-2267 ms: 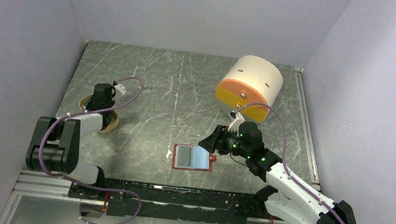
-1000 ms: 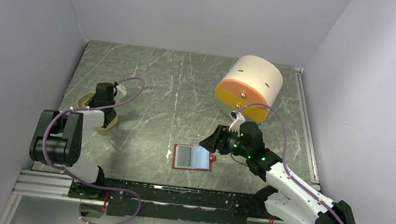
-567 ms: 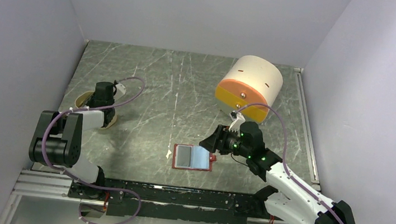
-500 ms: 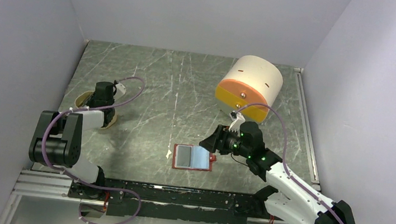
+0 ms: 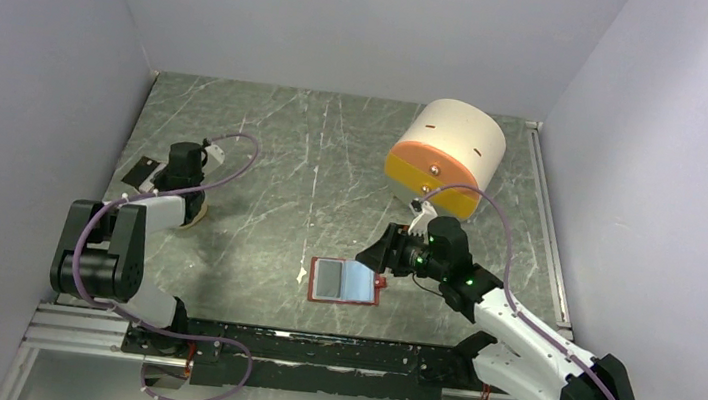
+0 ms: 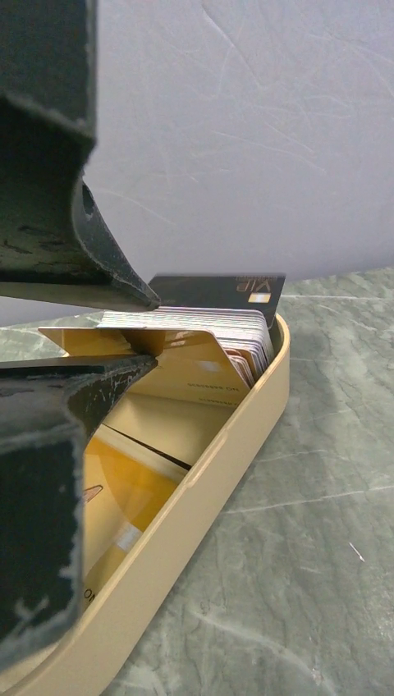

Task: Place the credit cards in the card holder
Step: Pick up the credit card from the storage box.

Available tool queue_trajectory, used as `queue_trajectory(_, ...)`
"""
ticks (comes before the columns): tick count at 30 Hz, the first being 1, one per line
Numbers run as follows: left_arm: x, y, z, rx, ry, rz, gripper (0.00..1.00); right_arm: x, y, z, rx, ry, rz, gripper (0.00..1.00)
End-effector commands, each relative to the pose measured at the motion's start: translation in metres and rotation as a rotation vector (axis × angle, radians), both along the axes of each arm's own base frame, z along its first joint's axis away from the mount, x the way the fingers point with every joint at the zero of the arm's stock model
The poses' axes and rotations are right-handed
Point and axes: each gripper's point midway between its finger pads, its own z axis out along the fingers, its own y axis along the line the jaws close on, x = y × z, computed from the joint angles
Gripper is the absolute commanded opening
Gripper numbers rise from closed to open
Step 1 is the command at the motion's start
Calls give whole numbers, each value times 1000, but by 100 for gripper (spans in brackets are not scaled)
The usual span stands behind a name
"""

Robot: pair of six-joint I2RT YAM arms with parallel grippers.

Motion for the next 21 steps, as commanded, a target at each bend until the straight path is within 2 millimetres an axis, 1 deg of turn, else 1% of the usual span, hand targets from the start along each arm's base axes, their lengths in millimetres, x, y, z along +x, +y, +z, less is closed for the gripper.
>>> queue_trajectory(1,10,1,23,-7,-72,8,31,4,0,6,8,-30,6,63)
queue_trajectory(3,10,0,24,-10,-71,3,29,4,0,6,8,-31,4,63)
queue_trajectory(5,9,0,23,-9,-68,1,23,3,0,4,10,-26,5,63)
queue_trajectory(6,9,0,22,-12,-65,1,21,3,0,4,11,-26,6,63)
queue_trajectory(11,9,0,21,-19,-59,5,21,2,-1,4,11,-28,5,63)
queue_trajectory(16,10,-3,23,-40,-58,-5,14,3,-1,4,9,-28,5,63)
queue_trajectory(21,7,-9,23,-89,-37,-9,13,1,-1,1,13,-18,6,63)
